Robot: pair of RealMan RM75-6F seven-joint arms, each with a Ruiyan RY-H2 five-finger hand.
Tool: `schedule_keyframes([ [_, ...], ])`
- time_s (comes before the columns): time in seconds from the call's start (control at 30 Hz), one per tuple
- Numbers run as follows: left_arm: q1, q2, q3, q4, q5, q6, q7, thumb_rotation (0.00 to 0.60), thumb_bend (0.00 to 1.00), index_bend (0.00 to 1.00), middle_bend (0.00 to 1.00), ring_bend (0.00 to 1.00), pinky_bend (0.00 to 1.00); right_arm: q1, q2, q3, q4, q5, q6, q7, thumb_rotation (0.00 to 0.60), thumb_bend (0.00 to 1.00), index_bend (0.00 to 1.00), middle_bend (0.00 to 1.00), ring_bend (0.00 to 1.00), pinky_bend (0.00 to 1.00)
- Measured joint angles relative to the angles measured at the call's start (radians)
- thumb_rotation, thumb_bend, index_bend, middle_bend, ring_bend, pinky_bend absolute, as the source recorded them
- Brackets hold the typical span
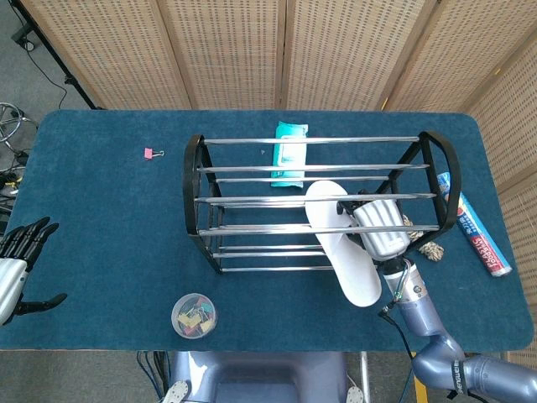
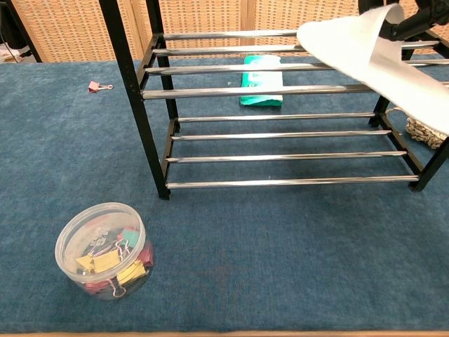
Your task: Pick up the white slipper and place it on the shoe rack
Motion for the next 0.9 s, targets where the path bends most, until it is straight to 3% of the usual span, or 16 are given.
schedule_keyframes([
  [0.4,-0.001,0.003,-0.001,0.002,0.0,-0.001,-0.01,0.6,0.0,0.0,0.0,0.0,0.0,0.03,-0.026,0.052,0.019,0.061,-0.027,-0.022,0.6,0.64,0.67,0.59,0.55,0.7],
  [0.9,-0.002,0.007,-0.003,0.004,-0.005,-0.005,-0.019,0.6,0.0,0.0,0.0,0.0,0.0,0.065,-0.084,0.08,0.098,0.116,-0.053,-0.044,0.6,0.64,0.66,0.59,0.55,0.7],
])
